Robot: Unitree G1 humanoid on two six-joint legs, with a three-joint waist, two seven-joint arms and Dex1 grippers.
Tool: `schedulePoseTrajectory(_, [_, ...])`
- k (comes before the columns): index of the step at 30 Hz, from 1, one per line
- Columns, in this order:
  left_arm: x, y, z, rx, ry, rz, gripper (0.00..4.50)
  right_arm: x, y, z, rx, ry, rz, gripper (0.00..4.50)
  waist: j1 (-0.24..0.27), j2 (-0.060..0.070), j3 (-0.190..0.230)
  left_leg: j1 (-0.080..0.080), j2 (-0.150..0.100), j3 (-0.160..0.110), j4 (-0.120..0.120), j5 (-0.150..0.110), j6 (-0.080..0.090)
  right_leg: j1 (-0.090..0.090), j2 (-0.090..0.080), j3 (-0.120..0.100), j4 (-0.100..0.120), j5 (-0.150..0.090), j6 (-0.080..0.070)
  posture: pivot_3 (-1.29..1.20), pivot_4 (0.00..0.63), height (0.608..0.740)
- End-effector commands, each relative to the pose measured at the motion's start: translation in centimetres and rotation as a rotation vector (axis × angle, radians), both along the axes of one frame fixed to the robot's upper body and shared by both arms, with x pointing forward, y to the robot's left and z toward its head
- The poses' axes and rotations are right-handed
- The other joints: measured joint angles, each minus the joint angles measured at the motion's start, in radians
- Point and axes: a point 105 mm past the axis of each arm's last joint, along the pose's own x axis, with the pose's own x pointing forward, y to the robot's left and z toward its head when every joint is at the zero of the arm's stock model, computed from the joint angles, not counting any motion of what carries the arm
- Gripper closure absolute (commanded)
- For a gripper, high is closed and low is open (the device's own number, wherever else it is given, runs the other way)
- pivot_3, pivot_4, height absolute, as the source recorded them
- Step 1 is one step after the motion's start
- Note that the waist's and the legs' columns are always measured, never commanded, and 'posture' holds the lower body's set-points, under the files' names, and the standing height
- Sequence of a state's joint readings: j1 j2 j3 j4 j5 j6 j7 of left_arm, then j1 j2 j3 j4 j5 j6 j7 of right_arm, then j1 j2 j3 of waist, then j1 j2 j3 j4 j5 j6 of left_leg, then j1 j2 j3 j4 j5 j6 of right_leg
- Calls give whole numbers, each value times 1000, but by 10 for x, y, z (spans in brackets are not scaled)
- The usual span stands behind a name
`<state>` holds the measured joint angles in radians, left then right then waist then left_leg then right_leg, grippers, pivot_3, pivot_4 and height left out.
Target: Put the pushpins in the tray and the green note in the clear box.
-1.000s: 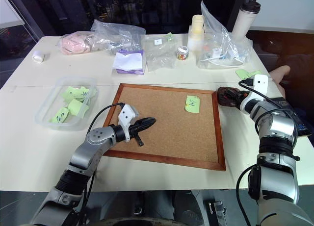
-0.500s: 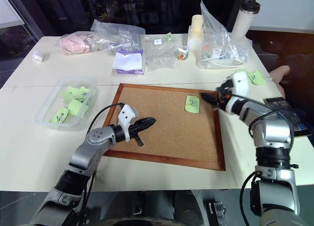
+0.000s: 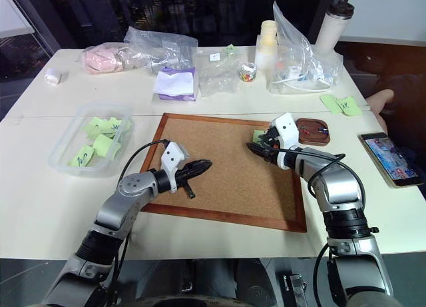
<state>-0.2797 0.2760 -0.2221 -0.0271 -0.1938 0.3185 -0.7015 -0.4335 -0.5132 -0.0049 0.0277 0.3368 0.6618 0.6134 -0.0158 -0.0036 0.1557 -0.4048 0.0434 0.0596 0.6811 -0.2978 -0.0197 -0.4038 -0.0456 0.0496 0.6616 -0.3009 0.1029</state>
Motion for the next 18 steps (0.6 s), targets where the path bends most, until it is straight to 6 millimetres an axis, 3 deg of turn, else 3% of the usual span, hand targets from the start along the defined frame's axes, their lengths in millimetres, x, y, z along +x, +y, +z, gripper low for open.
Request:
schedulePoseTrajectory(1, [-7, 4, -26, 44, 94, 13, 4500, 6, 3, 11, 6, -54, 8, 1894, -1, 0, 0, 0, 0, 0, 0, 0, 0, 0, 0, 0, 0, 0, 0, 0, 150, 740])
schedulePoseTrajectory(3, [-7, 4, -26, 44, 93, 15, 4500, 6, 2, 7, -3, -48, 7, 1894, 0, 0, 0, 0, 0, 0, 0, 0, 0, 0, 0, 0, 0, 0, 0, 0, 150, 740])
schedulePoseTrajectory(6, [-7, 4, -26, 43, 93, 18, 4500, 6, 2, 6, -5, -47, 10, 2741, -1, 0, 0, 0, 0, 0, 0, 0, 0, 0, 0, 0, 0, 0, 0, 0, 150, 740])
schedulePoseTrajectory(9, [-7, 4, -26, 42, 94, 19, 4500, 7, 3, 6, -4, -51, 12, 4350, -1, 0, 0, 0, 0, 0, 0, 0, 0, 0, 0, 0, 0, 0, 0, 0, 150, 740])
schedulePoseTrajectory(18, [-8, 4, -28, 42, 107, 28, 4500, 1, 4, 28, 2, -99, 44, 4432, 0, 0, 0, 0, 0, 0, 0, 0, 0, 0, 0, 0, 0, 0, 0, 0, 150, 740])
